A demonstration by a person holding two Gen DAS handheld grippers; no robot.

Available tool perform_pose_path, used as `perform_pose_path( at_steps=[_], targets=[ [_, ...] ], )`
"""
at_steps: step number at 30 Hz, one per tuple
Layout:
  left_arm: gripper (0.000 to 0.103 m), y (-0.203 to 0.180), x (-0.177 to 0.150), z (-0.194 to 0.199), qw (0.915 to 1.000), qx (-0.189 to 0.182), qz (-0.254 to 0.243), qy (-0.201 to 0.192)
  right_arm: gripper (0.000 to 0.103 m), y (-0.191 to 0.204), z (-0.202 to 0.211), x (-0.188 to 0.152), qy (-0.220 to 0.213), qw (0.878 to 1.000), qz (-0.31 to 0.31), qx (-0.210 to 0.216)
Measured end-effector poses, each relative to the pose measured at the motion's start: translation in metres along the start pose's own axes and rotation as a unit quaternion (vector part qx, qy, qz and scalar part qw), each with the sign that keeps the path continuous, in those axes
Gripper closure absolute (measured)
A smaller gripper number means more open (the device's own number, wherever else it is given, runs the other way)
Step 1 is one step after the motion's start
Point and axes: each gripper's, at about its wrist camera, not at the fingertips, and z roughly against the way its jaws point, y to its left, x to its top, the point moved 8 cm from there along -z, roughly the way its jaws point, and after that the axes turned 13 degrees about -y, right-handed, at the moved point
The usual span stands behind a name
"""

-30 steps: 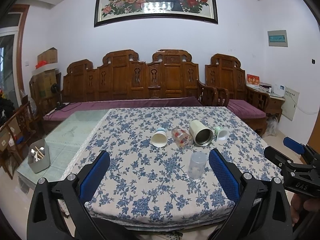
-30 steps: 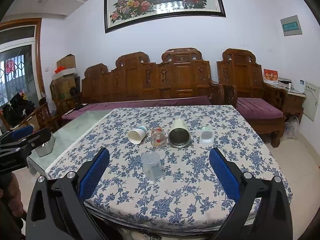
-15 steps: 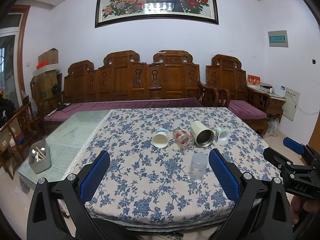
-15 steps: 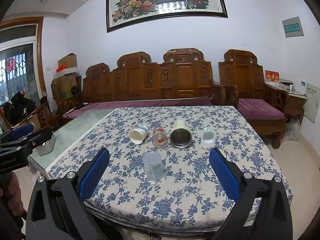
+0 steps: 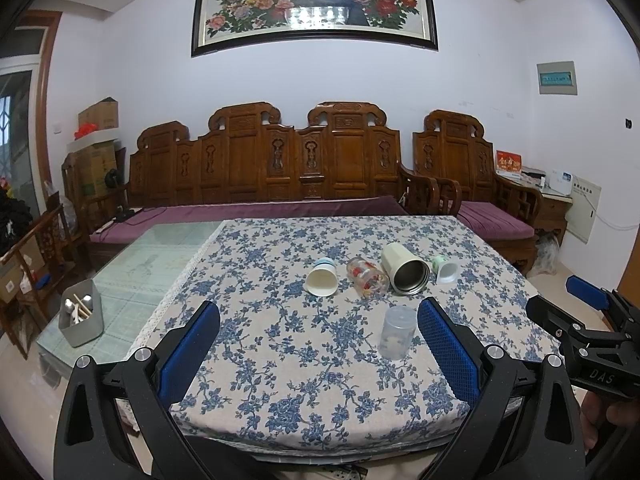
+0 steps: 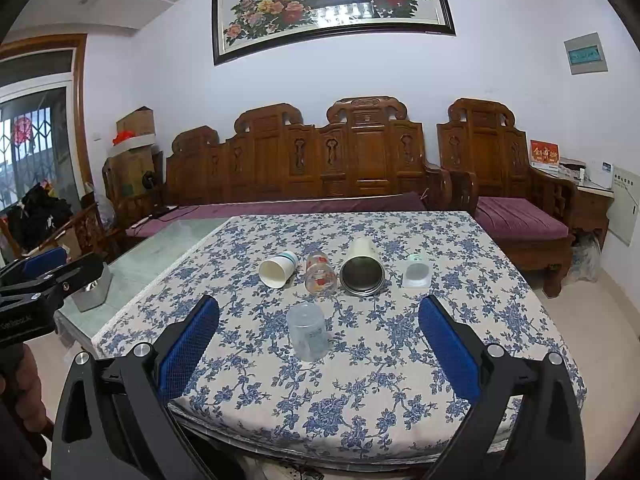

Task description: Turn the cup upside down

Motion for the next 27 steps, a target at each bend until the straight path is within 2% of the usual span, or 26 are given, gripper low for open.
perform_pose_path(
  at_steps=[27],
  targets=[
    [0.008,0.002,0.0003,0.0016,1.0,0.003,0.0,0.001,0.002,-0.0004,-0.0001,-0.0001,0.0,1.0,0.0,0.001]
  ],
)
